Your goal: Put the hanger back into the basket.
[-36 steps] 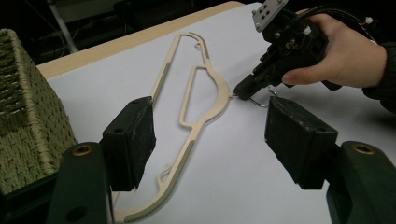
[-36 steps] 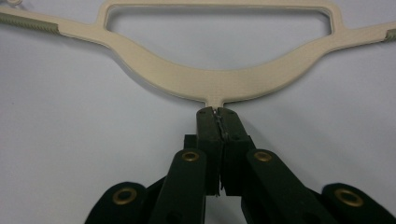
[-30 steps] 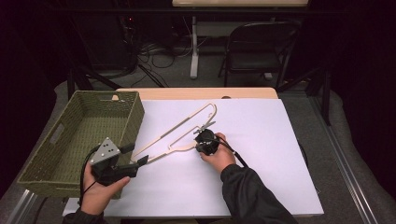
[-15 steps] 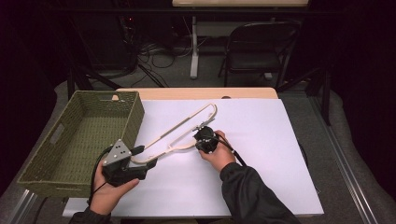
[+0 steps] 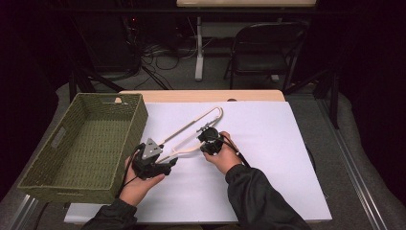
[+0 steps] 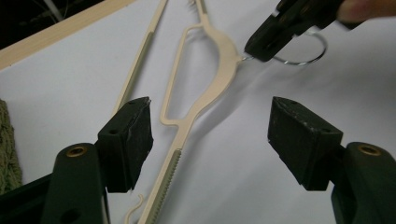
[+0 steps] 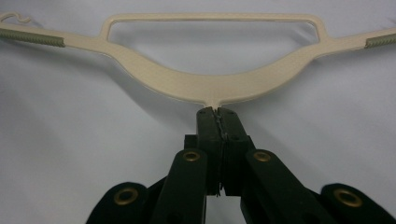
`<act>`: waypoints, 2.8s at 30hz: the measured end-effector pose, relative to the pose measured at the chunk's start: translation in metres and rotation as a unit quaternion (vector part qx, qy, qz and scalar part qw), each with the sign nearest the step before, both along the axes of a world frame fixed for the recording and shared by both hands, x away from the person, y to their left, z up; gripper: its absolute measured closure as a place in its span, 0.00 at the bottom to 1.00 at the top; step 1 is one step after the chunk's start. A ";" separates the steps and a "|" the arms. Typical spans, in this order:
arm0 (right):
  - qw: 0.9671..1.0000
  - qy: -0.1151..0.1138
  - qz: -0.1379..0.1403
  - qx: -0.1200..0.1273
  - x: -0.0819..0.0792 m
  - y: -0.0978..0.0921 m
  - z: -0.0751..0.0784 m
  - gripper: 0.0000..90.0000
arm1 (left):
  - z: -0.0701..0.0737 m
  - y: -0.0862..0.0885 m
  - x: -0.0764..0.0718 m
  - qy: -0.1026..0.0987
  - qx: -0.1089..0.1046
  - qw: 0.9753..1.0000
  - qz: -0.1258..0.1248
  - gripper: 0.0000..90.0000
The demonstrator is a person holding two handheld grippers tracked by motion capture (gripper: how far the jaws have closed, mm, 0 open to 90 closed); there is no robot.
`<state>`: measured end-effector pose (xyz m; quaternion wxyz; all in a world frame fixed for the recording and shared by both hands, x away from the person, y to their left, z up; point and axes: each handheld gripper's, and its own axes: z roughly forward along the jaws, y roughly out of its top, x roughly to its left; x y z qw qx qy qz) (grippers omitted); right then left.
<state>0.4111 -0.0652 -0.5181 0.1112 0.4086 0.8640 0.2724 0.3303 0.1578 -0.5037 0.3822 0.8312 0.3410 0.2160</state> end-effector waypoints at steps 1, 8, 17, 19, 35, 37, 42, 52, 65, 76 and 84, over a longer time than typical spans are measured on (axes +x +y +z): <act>1.000 -0.001 -0.001 0.005 0.000 0.000 0.000 0.99 | -0.003 -0.002 0.002 0.002 0.002 1.000 0.002 0.34; 1.000 -0.002 0.004 -0.001 0.001 0.001 0.005 0.99 | -0.023 -0.017 0.025 0.002 0.046 0.999 -0.004 0.34; 1.000 0.000 0.004 0.003 0.002 0.001 0.007 0.99 | -0.036 -0.024 0.041 -0.004 0.094 0.996 -0.003 0.37; 1.000 0.001 0.004 0.003 0.002 0.000 0.008 0.99 | -0.038 -0.026 0.043 -0.005 0.103 0.995 -0.004 0.37; 1.000 0.001 0.003 0.006 0.003 0.000 0.009 0.99 | -0.050 -0.033 0.054 -0.026 0.140 0.990 -0.008 0.48; 1.000 0.001 0.003 0.007 0.003 0.000 0.009 0.99 | -0.051 -0.033 0.054 -0.025 0.139 0.990 -0.002 0.50; 1.000 -0.002 0.004 0.009 0.003 0.000 0.009 0.99 | -0.052 -0.034 0.055 -0.032 0.144 0.989 -0.008 0.53; 1.000 -0.002 0.005 0.011 0.003 -0.001 0.010 0.99 | -0.053 -0.035 0.056 -0.028 0.145 0.989 -0.014 0.61; 1.000 -0.004 0.000 0.019 0.001 -0.002 0.013 0.99 | -0.051 -0.035 0.058 -0.020 0.149 0.989 -0.014 0.63; 0.995 -0.083 0.004 0.058 -0.021 -0.017 0.043 0.73 | -0.044 -0.033 0.060 -0.026 0.148 0.989 -0.006 0.67; 0.990 -0.112 -0.002 0.090 -0.041 -0.042 0.065 0.66 | -0.036 -0.029 0.065 -0.025 0.129 0.991 0.004 0.72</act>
